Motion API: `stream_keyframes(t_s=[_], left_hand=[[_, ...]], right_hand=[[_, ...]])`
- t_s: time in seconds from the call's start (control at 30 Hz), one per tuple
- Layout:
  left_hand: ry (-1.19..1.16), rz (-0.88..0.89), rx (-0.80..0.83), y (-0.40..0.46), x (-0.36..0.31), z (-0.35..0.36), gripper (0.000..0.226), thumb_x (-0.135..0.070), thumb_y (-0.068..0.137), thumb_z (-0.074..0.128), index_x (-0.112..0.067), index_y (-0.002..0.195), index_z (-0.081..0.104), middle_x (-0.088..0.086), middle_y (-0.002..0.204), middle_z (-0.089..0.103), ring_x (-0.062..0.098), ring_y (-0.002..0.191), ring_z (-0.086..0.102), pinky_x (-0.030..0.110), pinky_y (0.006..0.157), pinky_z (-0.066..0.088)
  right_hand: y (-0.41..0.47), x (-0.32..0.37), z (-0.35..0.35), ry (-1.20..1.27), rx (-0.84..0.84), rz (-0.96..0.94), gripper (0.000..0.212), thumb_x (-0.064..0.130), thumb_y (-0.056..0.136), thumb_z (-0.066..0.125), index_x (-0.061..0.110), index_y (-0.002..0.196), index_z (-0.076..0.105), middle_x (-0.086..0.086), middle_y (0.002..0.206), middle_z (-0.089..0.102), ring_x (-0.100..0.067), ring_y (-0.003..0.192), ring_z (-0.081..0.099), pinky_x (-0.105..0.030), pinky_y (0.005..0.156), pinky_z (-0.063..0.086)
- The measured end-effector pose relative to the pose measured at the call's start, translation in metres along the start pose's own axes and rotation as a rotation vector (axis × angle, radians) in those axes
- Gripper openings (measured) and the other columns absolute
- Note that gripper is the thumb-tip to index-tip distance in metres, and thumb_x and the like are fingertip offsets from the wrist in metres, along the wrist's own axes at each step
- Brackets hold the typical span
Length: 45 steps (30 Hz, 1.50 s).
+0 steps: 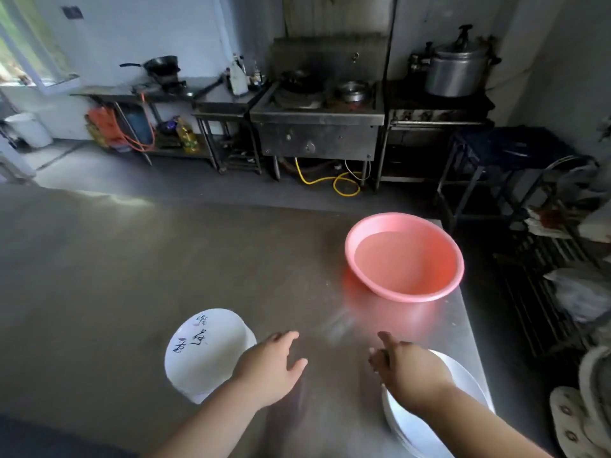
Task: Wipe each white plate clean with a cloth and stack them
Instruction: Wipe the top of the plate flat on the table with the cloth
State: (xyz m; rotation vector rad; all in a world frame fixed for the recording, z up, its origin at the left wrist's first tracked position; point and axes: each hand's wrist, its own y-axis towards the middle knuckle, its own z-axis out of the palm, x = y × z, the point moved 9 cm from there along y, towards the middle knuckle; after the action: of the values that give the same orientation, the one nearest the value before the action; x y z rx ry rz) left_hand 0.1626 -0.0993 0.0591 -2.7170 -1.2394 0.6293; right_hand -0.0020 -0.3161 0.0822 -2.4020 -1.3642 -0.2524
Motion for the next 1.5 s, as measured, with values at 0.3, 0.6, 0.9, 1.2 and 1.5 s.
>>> stream_keyframes(t_s=[0.3, 0.6, 0.9, 1.2, 1.5], left_hand=[[-0.049, -0.254, -0.114, -0.028, 0.218, -0.052, 0.04, -0.053, 0.097, 0.051, -0.039, 0.134, 0.053, -0.014, 0.122, 0.061, 0.013, 0.098, 0.062, 0.03, 0.079, 0.05], [-0.079, -0.277, -0.052, -0.024, 0.292, -0.046, 0.027, -0.044, 0.097, 0.048, -0.037, 0.122, 0.056, -0.012, 0.105, 0.07, 0.019, 0.099, 0.068, 0.036, 0.083, 0.056], [-0.225, -0.154, -0.185, -0.021, 0.278, -0.047, 0.012, -0.019, 0.097, 0.05, -0.02, 0.105, 0.058, -0.006, 0.088, 0.065, 0.019, 0.082, 0.059, 0.036, 0.073, 0.049], [-0.522, -0.111, -0.085, -0.019, 0.238, -0.044, 0.054, -0.033, 0.088, 0.063, -0.054, 0.134, 0.045, -0.024, 0.083, 0.062, -0.002, 0.077, 0.06, 0.023, 0.063, 0.042], [-0.509, -0.009, 0.113, -0.031, 0.135, 0.032, 0.056, -0.032, 0.085, 0.058, -0.059, 0.129, 0.037, -0.03, 0.084, 0.061, 0.002, 0.071, 0.061, 0.025, 0.056, 0.043]], right_hand=[[0.062, 0.174, 0.075, 0.034, 0.163, -0.069, 0.049, 0.066, 0.105, 0.024, 0.03, 0.101, 0.057, 0.013, 0.095, 0.076, -0.015, 0.089, 0.072, -0.034, 0.081, 0.056], [0.108, 0.255, 0.144, -0.125, 0.247, -0.032, 0.048, 0.056, 0.103, 0.038, 0.022, 0.137, 0.038, -0.007, 0.121, 0.07, -0.032, 0.11, 0.069, -0.039, 0.079, 0.05], [0.105, 0.25, 0.15, -0.037, 0.182, 0.089, 0.036, 0.04, 0.101, 0.046, 0.024, 0.132, 0.036, -0.003, 0.095, 0.068, -0.033, 0.088, 0.066, -0.036, 0.066, 0.044], [0.06, 0.204, 0.111, 0.304, 0.09, 0.205, 0.034, 0.037, 0.098, 0.052, 0.043, 0.127, 0.034, 0.018, 0.073, 0.074, -0.004, 0.041, 0.055, -0.026, 0.044, 0.044], [-0.021, 0.092, 0.111, 0.346, 0.058, 0.356, 0.043, 0.034, 0.098, 0.056, 0.04, 0.137, 0.04, 0.013, 0.074, 0.071, -0.007, 0.049, 0.061, -0.029, 0.044, 0.048]])
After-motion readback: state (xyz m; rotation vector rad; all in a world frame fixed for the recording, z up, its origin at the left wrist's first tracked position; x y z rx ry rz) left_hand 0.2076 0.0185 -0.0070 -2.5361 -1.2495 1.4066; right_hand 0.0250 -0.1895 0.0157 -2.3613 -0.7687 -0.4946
